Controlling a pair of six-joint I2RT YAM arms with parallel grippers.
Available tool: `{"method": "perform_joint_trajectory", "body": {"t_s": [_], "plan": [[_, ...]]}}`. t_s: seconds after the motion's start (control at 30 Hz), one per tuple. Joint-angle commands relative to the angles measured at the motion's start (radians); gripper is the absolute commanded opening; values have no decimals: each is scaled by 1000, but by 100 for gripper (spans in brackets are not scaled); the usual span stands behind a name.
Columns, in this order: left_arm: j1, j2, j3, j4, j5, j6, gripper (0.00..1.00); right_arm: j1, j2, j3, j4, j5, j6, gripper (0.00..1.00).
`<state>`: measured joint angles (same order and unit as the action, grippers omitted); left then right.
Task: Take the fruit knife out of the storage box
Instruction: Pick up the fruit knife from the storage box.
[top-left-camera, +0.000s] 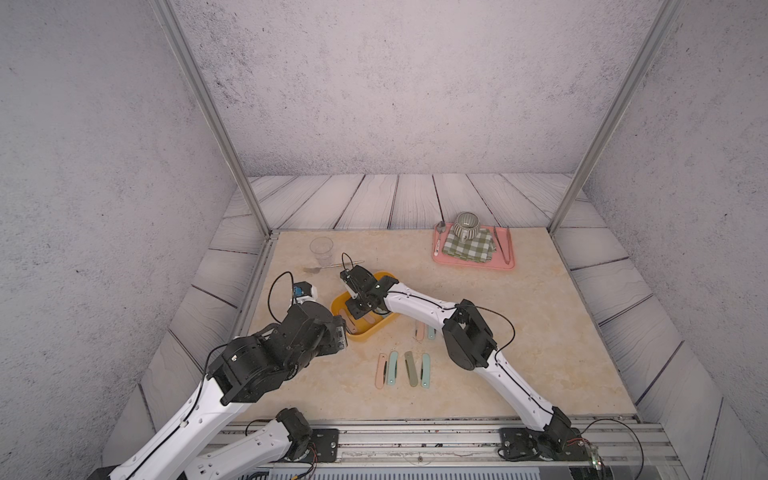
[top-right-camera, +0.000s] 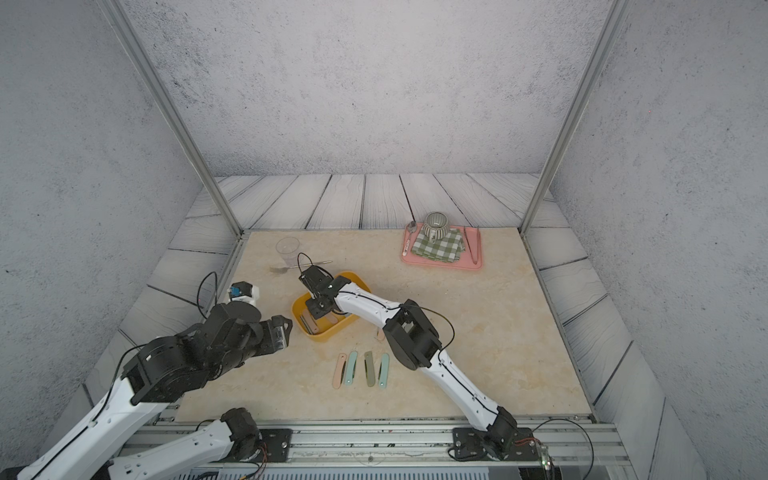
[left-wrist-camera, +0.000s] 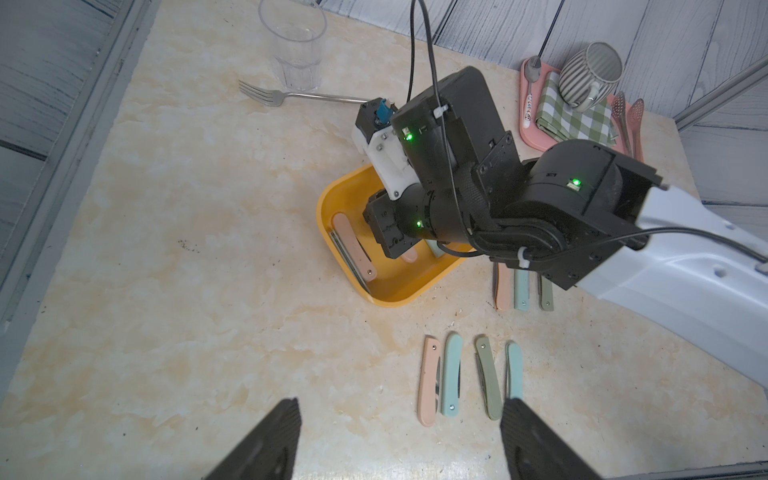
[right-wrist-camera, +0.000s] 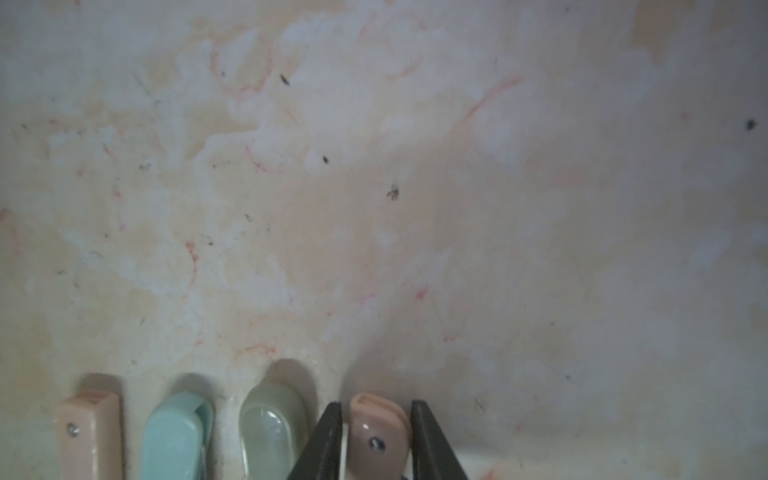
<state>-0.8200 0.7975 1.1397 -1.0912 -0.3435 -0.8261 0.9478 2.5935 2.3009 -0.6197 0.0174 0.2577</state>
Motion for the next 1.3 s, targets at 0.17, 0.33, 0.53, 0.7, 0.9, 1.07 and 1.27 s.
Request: {"method": "perform_joint_trajectory", "body": {"t_s": [0.17, 0.33, 0.53, 0.7, 0.9, 1.07, 1.27], "plan": [[13, -1, -9, 6, 3, 21, 79, 4, -62, 12, -86, -31, 11, 11], [13, -3, -10, 5, 4, 21, 79, 3, -75, 21, -80, -28, 14, 11], [15, -8, -14, 4, 4, 21, 79, 4, -77, 41, -82, -25, 12, 11], [15, -11, -18, 6, 3, 20, 79, 4, -79, 59, -79, -17, 13, 12], [16, -9, -20, 8, 6, 20, 79, -2, -83, 102, -89, -11, 11, 12], [18, -8, -20, 9, 1, 18, 80, -8, -120, 119, -93, -6, 6, 12], [19, -2, -20, 6, -7, 20, 81, -13, -186, 106, -126, 9, 4, 12]]}}
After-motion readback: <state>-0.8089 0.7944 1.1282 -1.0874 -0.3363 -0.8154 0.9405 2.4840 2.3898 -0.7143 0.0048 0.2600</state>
